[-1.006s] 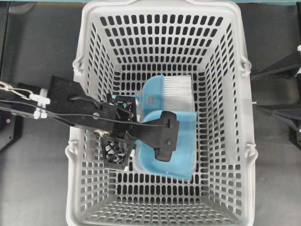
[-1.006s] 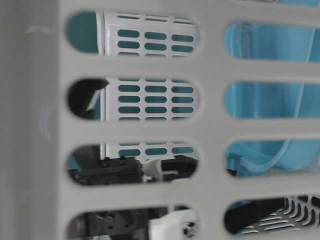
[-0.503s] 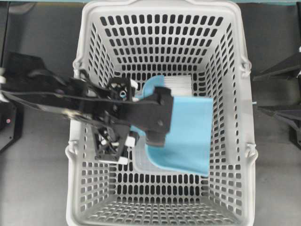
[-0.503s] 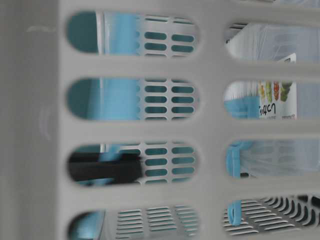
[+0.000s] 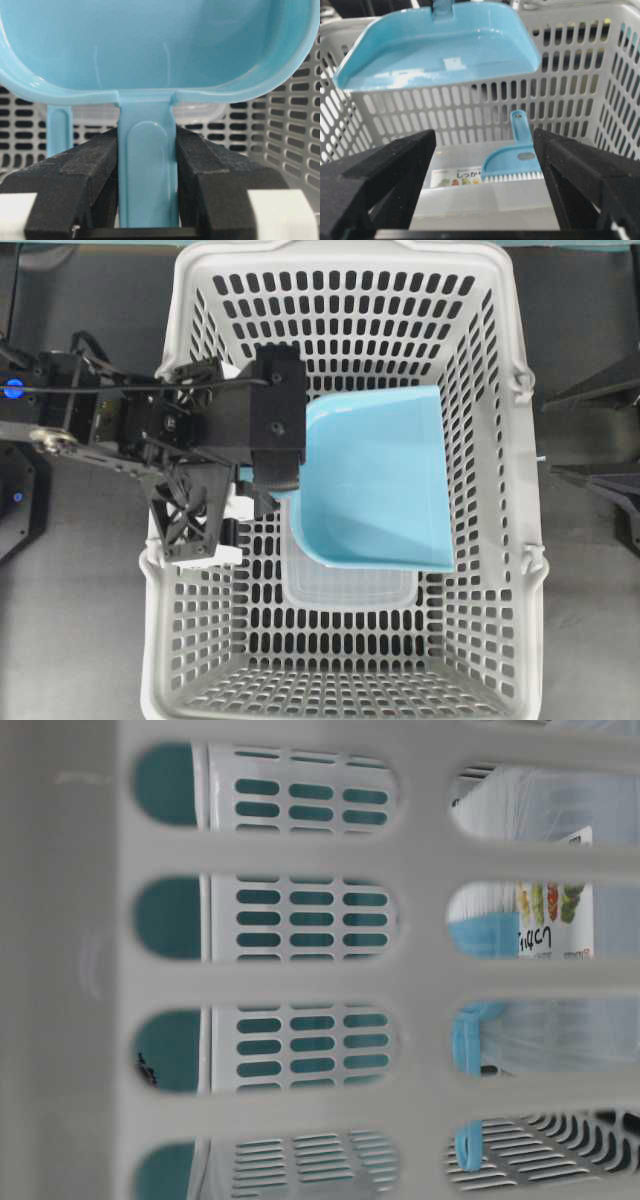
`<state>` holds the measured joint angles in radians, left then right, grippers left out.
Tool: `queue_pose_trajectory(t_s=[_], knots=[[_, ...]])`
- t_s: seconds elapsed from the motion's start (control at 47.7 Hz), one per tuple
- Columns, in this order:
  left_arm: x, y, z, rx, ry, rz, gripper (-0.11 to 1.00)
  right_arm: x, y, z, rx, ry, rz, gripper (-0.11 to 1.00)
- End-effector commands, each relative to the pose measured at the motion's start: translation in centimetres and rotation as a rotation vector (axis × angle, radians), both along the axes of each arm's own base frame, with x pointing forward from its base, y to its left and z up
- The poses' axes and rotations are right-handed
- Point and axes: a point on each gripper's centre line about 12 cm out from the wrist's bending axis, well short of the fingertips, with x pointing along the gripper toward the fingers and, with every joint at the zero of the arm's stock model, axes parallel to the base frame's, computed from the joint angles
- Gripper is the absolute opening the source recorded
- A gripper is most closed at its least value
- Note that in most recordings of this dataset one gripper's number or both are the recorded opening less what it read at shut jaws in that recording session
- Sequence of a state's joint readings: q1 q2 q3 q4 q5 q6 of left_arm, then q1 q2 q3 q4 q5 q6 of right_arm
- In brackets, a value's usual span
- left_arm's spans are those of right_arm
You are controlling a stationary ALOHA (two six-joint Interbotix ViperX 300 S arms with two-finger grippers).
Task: Pick up the dustpan from the shopping basket with the left arm.
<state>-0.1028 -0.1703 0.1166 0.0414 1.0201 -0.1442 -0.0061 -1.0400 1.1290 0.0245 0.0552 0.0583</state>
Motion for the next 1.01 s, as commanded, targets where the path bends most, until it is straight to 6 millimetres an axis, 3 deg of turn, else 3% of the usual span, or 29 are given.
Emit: queue_pose_trajectory(t_s=[0.0, 0.985], knots=[[-0.43, 0.02, 1.31, 0.000, -0.042, -0.003, 0.27, 0.17, -0.04, 0.48, 0.001, -0.021, -0.002, 0.75], [-0.83, 0.04, 0.84, -0.013, -0.092, 0.003, 0.27, 0.17, -0.04, 0.48, 0.003, -0.029, -0.003, 0.75]])
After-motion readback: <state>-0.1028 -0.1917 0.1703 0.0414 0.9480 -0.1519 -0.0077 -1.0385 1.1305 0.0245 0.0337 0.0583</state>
